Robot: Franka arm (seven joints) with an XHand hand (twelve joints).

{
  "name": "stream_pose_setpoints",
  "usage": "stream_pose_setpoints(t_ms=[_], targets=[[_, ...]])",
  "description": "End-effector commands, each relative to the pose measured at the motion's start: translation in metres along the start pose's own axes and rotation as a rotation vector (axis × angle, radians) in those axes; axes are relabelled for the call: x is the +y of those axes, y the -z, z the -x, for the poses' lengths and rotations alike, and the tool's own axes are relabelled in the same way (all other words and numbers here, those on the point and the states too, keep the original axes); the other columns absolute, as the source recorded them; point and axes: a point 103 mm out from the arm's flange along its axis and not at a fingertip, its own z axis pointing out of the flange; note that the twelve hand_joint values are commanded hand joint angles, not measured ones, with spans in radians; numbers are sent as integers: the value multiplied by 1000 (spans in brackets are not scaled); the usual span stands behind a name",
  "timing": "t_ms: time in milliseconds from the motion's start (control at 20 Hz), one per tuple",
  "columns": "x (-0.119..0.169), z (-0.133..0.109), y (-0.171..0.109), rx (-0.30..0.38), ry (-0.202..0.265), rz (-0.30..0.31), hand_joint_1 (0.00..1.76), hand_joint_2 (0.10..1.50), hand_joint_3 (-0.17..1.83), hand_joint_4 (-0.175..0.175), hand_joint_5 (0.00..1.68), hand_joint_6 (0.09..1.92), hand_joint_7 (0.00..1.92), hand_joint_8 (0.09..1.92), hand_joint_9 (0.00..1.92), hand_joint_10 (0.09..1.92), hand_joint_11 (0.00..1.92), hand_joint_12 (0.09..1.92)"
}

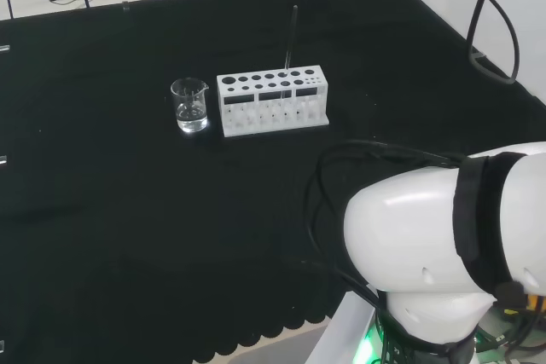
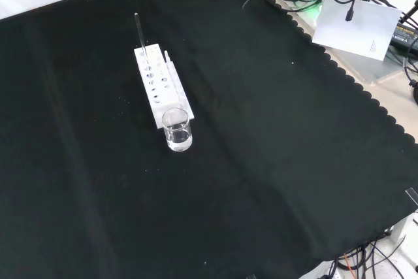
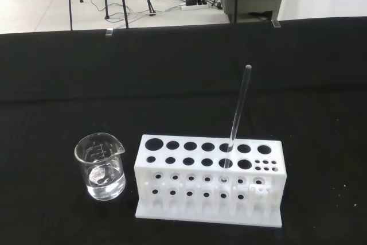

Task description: Take the glass rod from the white test tube rack.

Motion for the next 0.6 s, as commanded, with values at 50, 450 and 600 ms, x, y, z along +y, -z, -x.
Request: stream_pose_setpoints(t_ms=[50, 450, 600], targets=[[0, 1, 0, -8, 5, 12, 732, 1196, -51, -173, 107, 180, 136, 260, 301, 373, 302, 719], [2, 4, -2, -69, -55, -45, 544, 1269, -22, -172, 0, 87, 0, 112, 0, 256, 0, 695], [2, 6, -2, -10, -15, -15, 542, 1271, -26, -172, 0, 87, 0, 120, 0, 302, 0, 729]])
